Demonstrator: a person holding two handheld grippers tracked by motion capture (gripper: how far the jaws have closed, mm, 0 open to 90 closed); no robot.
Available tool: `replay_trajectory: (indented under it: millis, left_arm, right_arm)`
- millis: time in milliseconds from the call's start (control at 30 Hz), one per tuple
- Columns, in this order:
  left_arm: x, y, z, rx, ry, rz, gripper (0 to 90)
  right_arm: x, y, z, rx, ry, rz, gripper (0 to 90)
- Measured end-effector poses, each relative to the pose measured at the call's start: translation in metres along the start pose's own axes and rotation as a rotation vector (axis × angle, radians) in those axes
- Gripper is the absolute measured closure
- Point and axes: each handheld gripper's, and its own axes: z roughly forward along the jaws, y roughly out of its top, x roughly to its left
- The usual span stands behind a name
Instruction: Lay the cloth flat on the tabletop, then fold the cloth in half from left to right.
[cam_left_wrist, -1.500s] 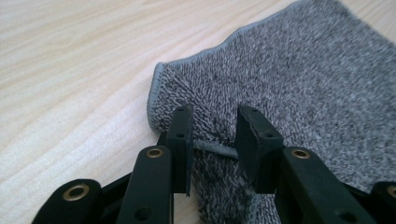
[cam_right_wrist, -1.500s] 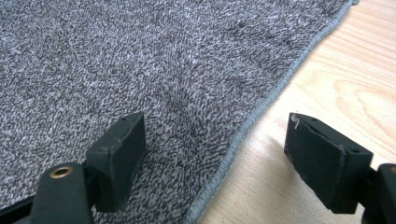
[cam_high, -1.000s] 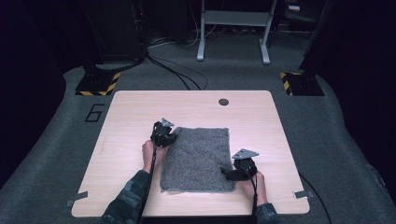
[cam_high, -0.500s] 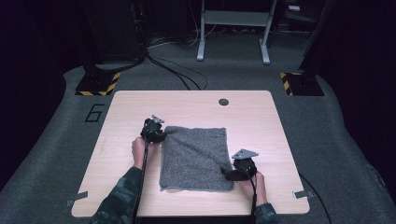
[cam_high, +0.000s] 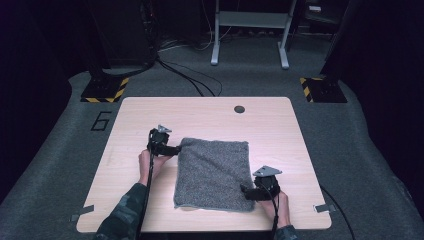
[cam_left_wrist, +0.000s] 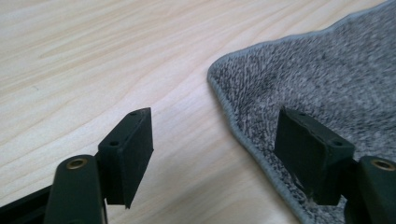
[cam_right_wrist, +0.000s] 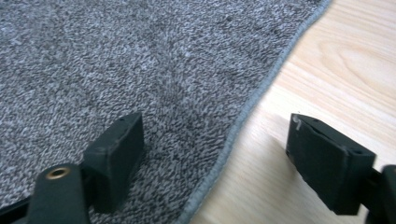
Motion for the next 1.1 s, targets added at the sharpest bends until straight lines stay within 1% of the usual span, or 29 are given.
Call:
replay_trajectory:
  millis: [33,67,100,133,167,200,233,267,300,333,400,433,467,500,533,600,633,667,700,733,767,800,833,900,933,967,1000,1067,1100]
  left_arm:
    - [0.0,0.0,-0.001,-0.009,-0.004,-0.002,25.0]
    - [-0.001,0.0,-0.001,-0.018,-0.009,-0.01,24.8]
    - [-0.001,0.0,-0.003,-0.018,-0.015,-0.006,24.2]
    - [-0.002,0.001,-0.003,-0.021,-0.013,-0.003,23.5]
    - [-0.003,0.002,-0.002,-0.025,-0.015,-0.001,22.4]
    - [-0.002,0.003,-0.002,-0.013,-0.015,0.012,21.8]
    - [-0.002,0.004,0.001,-0.028,-0.017,-0.001,21.9]
    - [-0.001,0.004,0.002,-0.029,-0.017,-0.002,22.1]
    - [-0.001,0.005,0.003,-0.016,-0.015,0.009,22.4]
    - [-0.001,0.006,0.006,-0.016,-0.008,0.005,22.4]
    - [0.001,0.008,0.009,0.0,-0.015,0.007,22.5]
    - [0.001,0.008,0.012,-0.011,-0.013,-0.005,22.6]
    - [0.001,0.008,0.013,-0.01,-0.017,-0.016,22.5]
    - [0.003,0.009,0.014,-0.006,-0.024,-0.018,22.4]
    - [0.003,0.01,0.015,-0.009,-0.025,-0.026,22.4]
    - [0.004,0.012,0.015,-0.012,-0.027,-0.03,22.1]
    - [0.004,0.014,0.016,-0.017,-0.019,-0.024,22.1]
    - [0.004,0.015,0.016,-0.018,-0.019,-0.029,22.1]
    - [0.004,0.016,0.017,-0.018,-0.018,-0.029,22.1]
    - [0.005,0.017,0.017,-0.006,-0.02,-0.02,22.1]
    - [0.004,0.017,0.018,-0.015,-0.027,-0.038,22.0]
    - [0.004,0.018,0.019,-0.01,-0.029,-0.035,21.9]
    - [0.004,0.019,0.02,-0.011,-0.03,-0.037,21.9]
    - [0.003,0.02,0.023,-0.008,-0.036,-0.04,21.6]
    - [0.002,0.02,0.025,-0.012,-0.032,-0.044,21.6]
    - [0.002,0.02,0.025,-0.006,-0.037,-0.041,21.2]
    - [0.002,0.021,0.027,-0.004,-0.041,-0.048,21.0]
    - [0.002,0.022,0.028,0.002,-0.041,-0.041,20.9]
    - [0.001,0.022,0.03,-0.004,-0.042,-0.052,21.0]
  right_arm:
    - [-0.004,0.0,-0.002,-0.019,0.013,0.011,16.5]
    - [-0.005,0.002,-0.003,-0.026,0.025,0.028,15.7]
    - [-0.007,0.004,-0.005,-0.03,0.033,0.037,15.5]
    - [-0.008,0.008,-0.008,-0.037,0.036,0.039,15.4]
    - [-0.007,0.012,-0.009,-0.039,0.033,0.03,15.4]
    - [-0.005,0.019,-0.012,-0.047,0.035,0.016,15.3]
    - [-0.002,0.024,-0.014,-0.055,0.038,0.004,15.2]
    - [0.003,0.029,-0.015,-0.067,0.048,-0.002,15.2]
    - [0.009,0.034,-0.017,-0.075,0.055,-0.017,15.2]
    - [0.017,0.039,-0.018,-0.081,0.062,-0.022,15.2]
    - [0.032,0.047,-0.017,-0.084,0.078,-0.058,15.3]
    - [0.04,0.05,-0.015,-0.082,0.088,-0.072,15.3]
    - [0.046,0.052,-0.014,-0.082,0.098,-0.08,15.4]
    - [0.053,0.054,-0.012,-0.083,0.112,-0.089,15.6]
    - [0.061,0.056,-0.009,-0.08,0.117,-0.113,15.6]
    - [0.073,0.058,-0.006,-0.08,0.139,-0.125,15.8]
    - [0.076,0.059,-0.004,-0.084,0.148,-0.134,15.9]
    - [0.083,0.06,-0.003,-0.087,0.155,-0.138,15.9]
    - [0.089,0.061,-0.001,-0.087,0.17,-0.167,16.1]
    - [0.094,0.062,0.0,-0.085,0.176,-0.168,16.1]
    - [0.098,0.063,0.001,-0.088,0.185,-0.177,16.2]
    - [0.101,0.064,0.002,-0.088,0.19,-0.189,16.3]
    - [0.105,0.065,0.003,-0.09,0.196,-0.186,16.4]
    - [0.115,0.066,0.006,-0.088,0.215,-0.199,16.6]
    - [0.118,0.067,0.007,-0.091,0.22,-0.2,16.7]
    - [0.122,0.067,0.01,-0.091,0.23,-0.216,16.9]
    - [0.127,0.067,0.01,-0.078,0.238,-0.202,17.2]
    - [0.137,0.068,0.014,-0.077,0.254,-0.218,17.9]
    - [0.14,0.069,0.015,-0.078,0.259,-0.223,18.3]
